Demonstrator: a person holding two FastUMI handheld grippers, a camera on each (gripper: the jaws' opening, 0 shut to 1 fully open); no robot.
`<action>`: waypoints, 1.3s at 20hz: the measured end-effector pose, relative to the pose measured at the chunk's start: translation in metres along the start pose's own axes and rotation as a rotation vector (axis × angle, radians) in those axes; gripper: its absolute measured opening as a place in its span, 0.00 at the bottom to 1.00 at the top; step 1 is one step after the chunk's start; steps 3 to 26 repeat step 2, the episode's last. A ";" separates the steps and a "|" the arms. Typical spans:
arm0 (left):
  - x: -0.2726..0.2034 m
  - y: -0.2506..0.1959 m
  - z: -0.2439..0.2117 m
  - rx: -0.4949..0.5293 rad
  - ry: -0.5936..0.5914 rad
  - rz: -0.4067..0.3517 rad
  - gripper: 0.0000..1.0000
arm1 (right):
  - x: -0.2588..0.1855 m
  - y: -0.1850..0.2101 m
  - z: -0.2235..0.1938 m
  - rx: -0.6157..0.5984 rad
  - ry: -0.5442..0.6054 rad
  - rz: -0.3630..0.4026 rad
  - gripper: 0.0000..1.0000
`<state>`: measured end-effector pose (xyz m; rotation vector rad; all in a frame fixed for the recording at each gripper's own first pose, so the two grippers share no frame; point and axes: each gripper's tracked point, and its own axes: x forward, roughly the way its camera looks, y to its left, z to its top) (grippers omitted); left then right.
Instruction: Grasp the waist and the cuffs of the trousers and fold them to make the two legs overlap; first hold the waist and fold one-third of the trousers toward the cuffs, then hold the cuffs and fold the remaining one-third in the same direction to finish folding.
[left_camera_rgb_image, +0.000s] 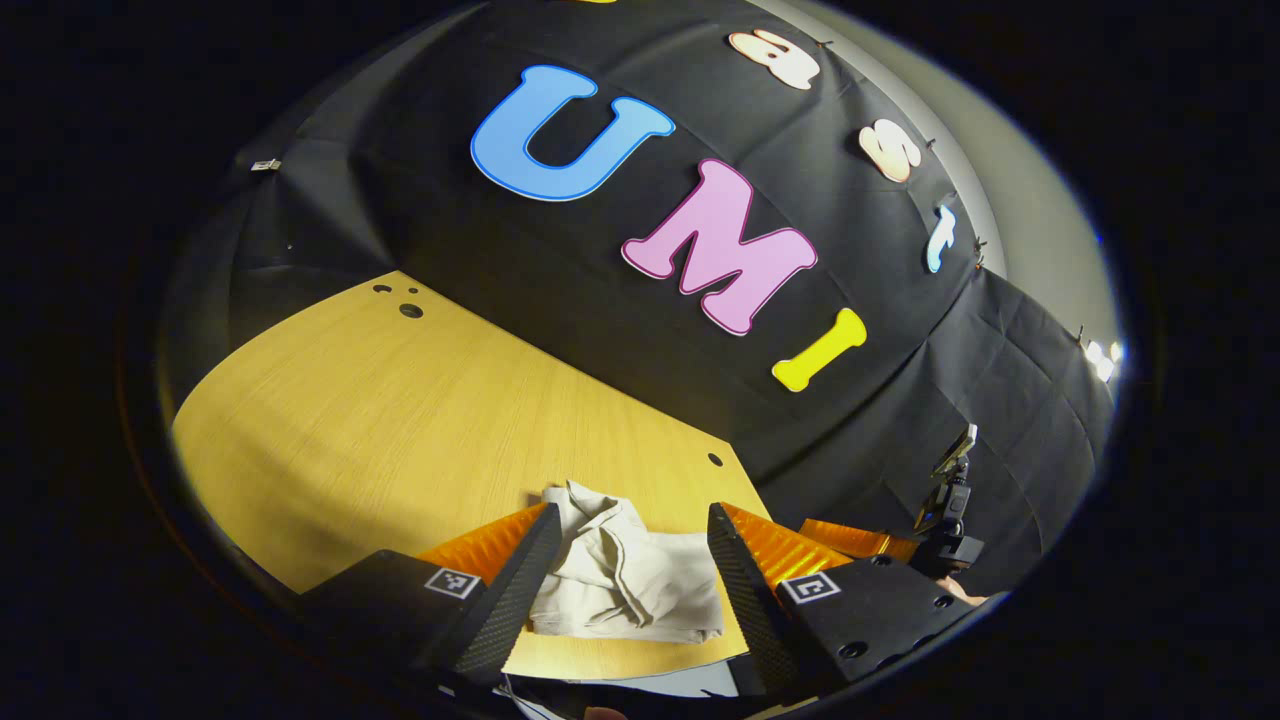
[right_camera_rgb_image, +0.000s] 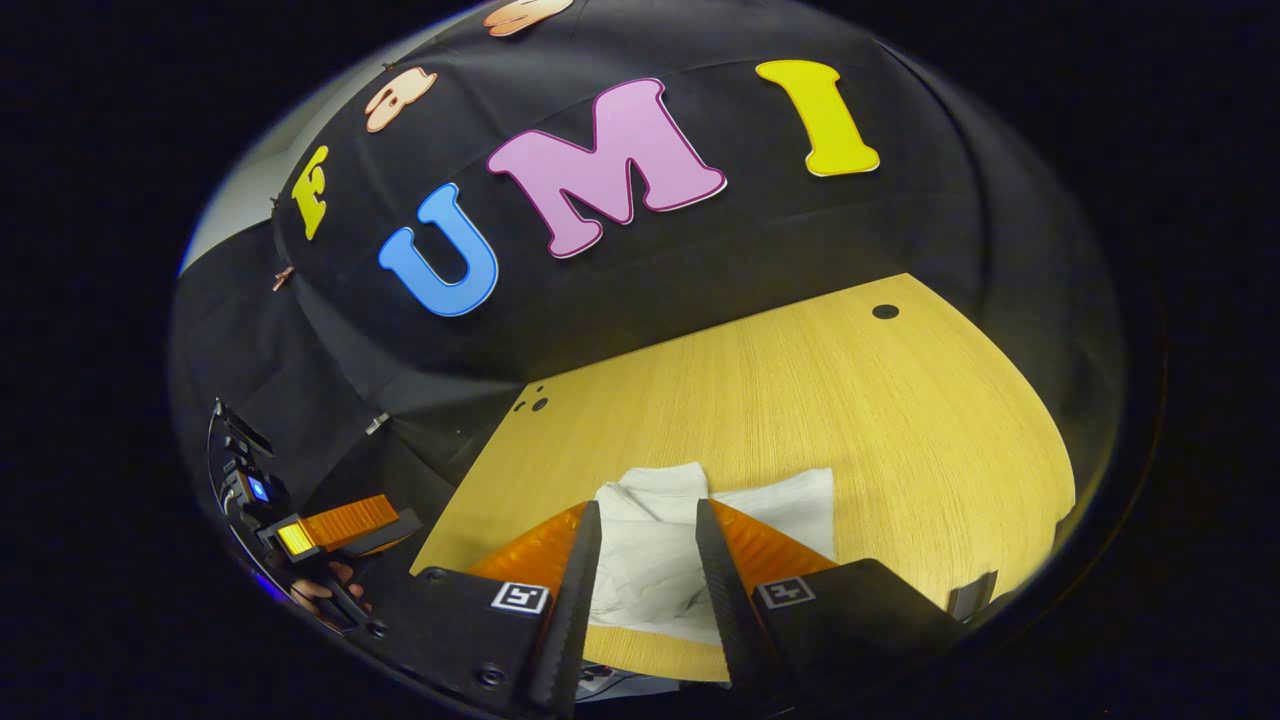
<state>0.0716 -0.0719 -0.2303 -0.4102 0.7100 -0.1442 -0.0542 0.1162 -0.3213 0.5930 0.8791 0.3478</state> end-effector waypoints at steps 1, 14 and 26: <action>0.000 0.001 -0.002 -0.007 0.000 -0.004 0.93 | 0.001 0.001 -0.002 -0.009 0.006 -0.004 0.60; -0.001 0.003 -0.003 -0.014 0.001 -0.002 0.94 | 0.001 0.002 -0.003 -0.015 0.012 -0.008 0.60; -0.001 0.003 -0.003 -0.014 0.001 -0.002 0.94 | 0.001 0.002 -0.003 -0.015 0.012 -0.008 0.60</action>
